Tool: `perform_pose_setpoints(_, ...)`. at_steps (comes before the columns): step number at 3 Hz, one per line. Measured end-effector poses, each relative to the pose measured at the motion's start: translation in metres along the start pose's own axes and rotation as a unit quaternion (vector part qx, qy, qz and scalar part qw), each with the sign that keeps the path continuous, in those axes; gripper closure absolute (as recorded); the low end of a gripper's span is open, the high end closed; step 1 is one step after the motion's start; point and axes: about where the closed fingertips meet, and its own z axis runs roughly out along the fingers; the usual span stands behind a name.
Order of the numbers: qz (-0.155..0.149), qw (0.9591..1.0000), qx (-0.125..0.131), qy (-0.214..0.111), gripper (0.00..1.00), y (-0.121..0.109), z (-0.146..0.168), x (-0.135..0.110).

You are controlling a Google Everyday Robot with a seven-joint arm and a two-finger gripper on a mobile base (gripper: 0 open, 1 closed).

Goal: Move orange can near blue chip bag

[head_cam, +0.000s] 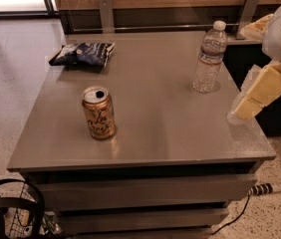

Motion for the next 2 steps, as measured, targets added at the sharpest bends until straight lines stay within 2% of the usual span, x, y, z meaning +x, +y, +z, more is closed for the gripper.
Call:
perform_pose_setpoints(1,0.015,0.9962,0.005,-0.085,0.00,0.008,0.012,-0.032)
perform_pose_setpoints(2,0.032,0.9858,-0.003,-0.165,0.00,0.017,0.038,-0.065)
